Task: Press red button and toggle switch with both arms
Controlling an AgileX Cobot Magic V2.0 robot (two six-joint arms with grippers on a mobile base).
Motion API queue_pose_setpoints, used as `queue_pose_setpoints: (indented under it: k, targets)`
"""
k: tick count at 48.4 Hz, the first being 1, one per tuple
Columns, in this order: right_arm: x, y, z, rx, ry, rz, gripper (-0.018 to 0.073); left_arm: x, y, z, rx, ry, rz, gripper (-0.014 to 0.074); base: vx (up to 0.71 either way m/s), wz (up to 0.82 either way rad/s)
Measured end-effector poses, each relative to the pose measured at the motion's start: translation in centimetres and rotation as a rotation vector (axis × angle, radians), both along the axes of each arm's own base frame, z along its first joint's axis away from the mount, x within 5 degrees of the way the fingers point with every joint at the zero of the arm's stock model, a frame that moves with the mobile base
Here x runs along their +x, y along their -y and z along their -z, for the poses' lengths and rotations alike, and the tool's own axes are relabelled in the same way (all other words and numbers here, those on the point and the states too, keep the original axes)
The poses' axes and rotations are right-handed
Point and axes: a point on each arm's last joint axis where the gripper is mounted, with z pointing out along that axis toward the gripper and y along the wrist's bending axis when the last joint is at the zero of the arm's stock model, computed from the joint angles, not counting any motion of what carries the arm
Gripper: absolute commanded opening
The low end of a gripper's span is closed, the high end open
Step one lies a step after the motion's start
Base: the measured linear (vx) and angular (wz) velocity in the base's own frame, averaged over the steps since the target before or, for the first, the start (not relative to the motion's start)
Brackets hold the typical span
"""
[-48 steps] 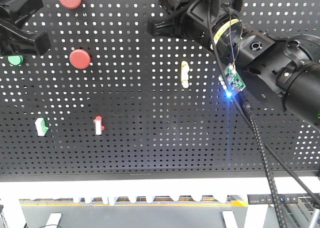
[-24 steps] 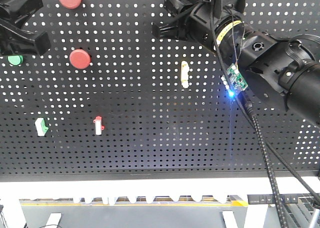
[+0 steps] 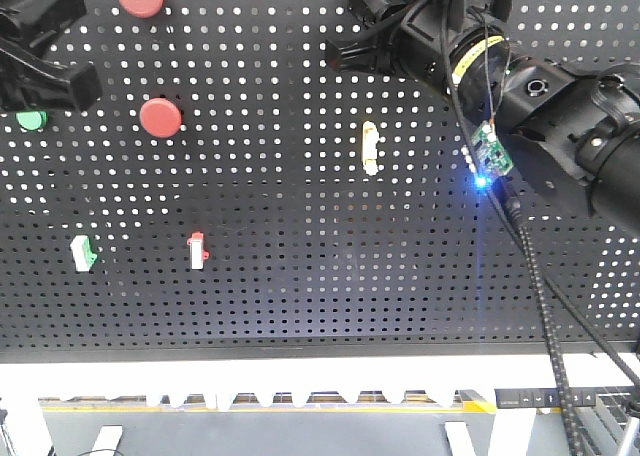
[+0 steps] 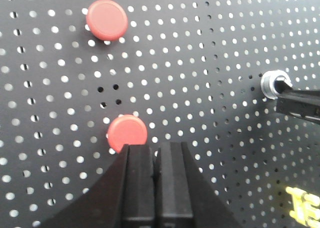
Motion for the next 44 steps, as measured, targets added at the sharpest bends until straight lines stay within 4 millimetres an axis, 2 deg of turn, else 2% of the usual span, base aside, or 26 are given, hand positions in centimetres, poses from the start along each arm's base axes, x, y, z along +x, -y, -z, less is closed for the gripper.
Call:
queue_pose_setpoints:
  k: [8,13,18,23,33,44]
  targets:
    - [-0.4,-0.1,-0.2,0.001,-0.006,-0.006,0.0,0.0,0.0,0.0,0.0,0.0,0.0,0.0002,0.0,0.0]
    - [-1.3,-0.4,-0.9,-0.036,0.012,-0.011,0.0,0.0,0.0,0.0,0.0,0.0,0.0,0.0002,0.0,0.0]
    - [-3.9,-0.8,-2.5,-0.077,0.074,-0.048,0.0,0.0,0.0,0.0,0.0,0.0,0.0,0.0002,0.0,0.0]
    - [-6.2,-0.6,-2.6,-0.093,0.077,-0.098,0.0,0.0,0.0,0.0,0.0,0.0,0.0,0.0002,0.0,0.0]
    - [-8.5,1.2,0.3,-0.159,-0.023,-0.065,0.0,0.0,0.0,0.1,0.003,-0.008,-0.002,0.0002,0.0,0.0]
    - [-11.8,4.2,0.7,-0.164,-0.094,0.061,0.0,0.1,0.0,0.3,0.01,-0.031,-0.007,0.0002,0.0,0.0]
